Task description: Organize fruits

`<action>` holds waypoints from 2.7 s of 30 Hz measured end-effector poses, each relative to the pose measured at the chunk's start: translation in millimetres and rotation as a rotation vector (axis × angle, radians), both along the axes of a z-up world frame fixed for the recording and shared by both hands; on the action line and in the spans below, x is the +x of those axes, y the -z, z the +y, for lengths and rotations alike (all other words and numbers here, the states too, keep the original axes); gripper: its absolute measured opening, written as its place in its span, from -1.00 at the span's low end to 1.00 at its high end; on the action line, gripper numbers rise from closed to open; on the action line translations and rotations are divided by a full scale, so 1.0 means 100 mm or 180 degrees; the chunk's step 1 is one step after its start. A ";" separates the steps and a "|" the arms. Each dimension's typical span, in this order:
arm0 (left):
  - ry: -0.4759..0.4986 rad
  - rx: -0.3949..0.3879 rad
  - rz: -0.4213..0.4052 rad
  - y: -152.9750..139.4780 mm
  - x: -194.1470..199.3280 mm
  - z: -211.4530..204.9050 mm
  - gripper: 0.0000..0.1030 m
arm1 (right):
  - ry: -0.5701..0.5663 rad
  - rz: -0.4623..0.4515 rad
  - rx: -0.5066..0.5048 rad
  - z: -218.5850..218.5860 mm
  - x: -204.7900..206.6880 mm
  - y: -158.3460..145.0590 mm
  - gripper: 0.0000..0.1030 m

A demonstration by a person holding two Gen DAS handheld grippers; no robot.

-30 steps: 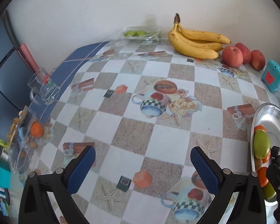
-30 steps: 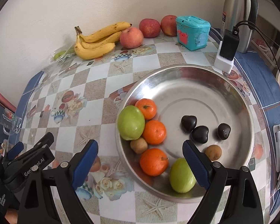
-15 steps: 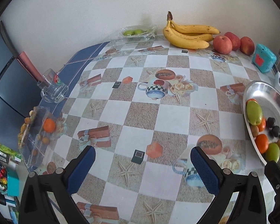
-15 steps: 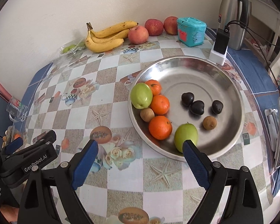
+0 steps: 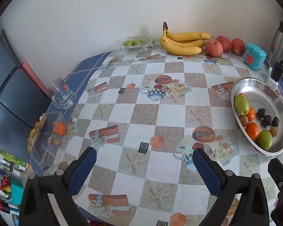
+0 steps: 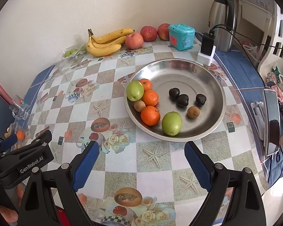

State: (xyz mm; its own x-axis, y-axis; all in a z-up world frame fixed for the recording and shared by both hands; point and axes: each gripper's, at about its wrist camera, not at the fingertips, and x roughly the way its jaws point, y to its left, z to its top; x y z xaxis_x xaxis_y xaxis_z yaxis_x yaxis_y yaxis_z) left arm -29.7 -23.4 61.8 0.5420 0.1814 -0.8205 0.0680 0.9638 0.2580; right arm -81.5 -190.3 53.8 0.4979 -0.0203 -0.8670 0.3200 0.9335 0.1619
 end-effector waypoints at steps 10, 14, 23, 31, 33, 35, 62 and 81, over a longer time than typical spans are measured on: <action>-0.0067 0.0002 -0.0084 0.01 -0.10 0.08 1.00 | -0.0032 -0.0164 -0.0100 0.11 -0.14 -0.09 0.79; -0.0079 -0.0025 -0.0102 0.03 -0.09 0.09 1.00 | -0.0038 -0.0184 -0.0089 0.12 -0.16 -0.06 0.79; -0.0085 -0.0048 -0.0110 0.09 0.04 0.13 1.00 | -0.0012 -0.0120 -0.0203 0.09 -0.05 0.06 0.79; -0.0030 -0.0108 -0.0056 0.17 0.11 0.14 1.00 | 0.0028 -0.0060 -0.0322 0.04 0.03 0.16 0.79; -0.0053 -0.0178 -0.0005 0.19 0.13 0.17 1.00 | 0.0032 -0.0050 -0.0330 0.03 0.04 0.18 0.79; -0.0063 -0.0221 0.0011 0.21 0.13 0.19 1.00 | 0.0020 -0.0060 -0.0317 0.03 0.04 0.18 0.79; -0.0003 -0.0286 0.0100 0.25 0.13 0.18 1.00 | 0.0005 -0.0011 -0.0347 0.04 0.07 0.22 0.79; 0.0011 -0.0260 0.0114 0.27 0.13 0.17 1.00 | 0.0000 -0.0005 -0.0350 0.04 0.07 0.22 0.79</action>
State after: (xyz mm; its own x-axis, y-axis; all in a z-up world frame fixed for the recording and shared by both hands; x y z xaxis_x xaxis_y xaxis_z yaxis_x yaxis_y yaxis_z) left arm -16.7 -6.5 34.6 0.5126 0.1111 -0.8514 0.0792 0.9813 0.1757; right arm -74.1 -186.0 31.7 0.4991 -0.1153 -0.8588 0.3198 0.9456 0.0589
